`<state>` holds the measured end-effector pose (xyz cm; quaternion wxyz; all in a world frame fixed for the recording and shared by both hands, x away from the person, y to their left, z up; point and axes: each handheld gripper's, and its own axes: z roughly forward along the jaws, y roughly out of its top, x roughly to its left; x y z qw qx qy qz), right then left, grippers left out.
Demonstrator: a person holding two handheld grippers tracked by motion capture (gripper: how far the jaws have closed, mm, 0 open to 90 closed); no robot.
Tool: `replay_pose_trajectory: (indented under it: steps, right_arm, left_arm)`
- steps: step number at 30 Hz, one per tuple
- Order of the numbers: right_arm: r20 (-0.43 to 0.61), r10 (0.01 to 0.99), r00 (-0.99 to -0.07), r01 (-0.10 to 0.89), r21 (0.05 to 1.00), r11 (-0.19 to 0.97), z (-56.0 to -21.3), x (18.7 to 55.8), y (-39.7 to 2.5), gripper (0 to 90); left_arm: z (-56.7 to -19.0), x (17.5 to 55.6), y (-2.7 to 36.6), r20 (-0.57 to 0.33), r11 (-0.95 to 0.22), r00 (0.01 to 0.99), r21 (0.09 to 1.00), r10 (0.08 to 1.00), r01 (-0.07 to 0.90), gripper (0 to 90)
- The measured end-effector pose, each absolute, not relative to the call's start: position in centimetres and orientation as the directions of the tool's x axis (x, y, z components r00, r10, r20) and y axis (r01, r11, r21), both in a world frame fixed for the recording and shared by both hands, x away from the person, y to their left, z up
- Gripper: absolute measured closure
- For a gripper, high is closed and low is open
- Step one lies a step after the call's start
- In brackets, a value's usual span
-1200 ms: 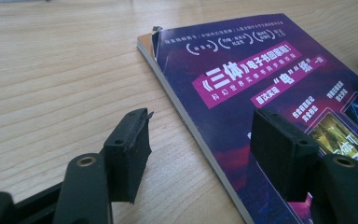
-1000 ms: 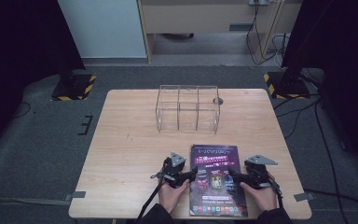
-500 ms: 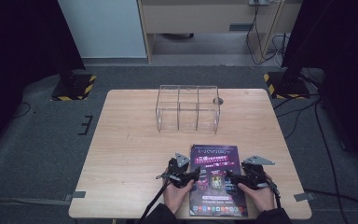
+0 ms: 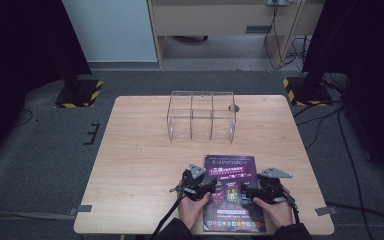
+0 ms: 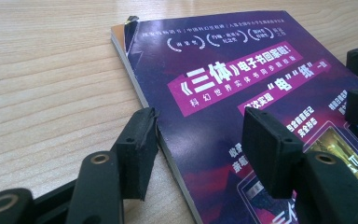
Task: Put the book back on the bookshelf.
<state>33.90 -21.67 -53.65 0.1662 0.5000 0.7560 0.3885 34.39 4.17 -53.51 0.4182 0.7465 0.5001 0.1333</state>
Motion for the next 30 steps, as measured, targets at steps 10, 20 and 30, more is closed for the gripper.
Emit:
replay_pose_trajectory:
  steps: [10,20,30]
  right_arm:
    - [0.141,0.888,-0.438,0.624,0.759,0.188,-53.7,33.9,-21.7,22.1]
    - [0.124,0.892,-0.435,0.624,0.755,0.199,-53.7,33.8,-21.5,22.2]
    - [0.133,0.89,-0.435,0.625,0.757,0.192,-53.7,33.9,-21.6,22.7]
  left_arm:
    - [-53.5,34.6,3.7,-0.194,-0.16,0.454,0.759,0.87,0.631,41.2]
    - [-53.6,34.7,4.0,-0.247,-0.095,0.418,0.757,0.874,0.646,46.6]
    - [-53.2,33.9,5.0,-0.344,0.01,0.445,0.8,0.827,0.6,51.0]
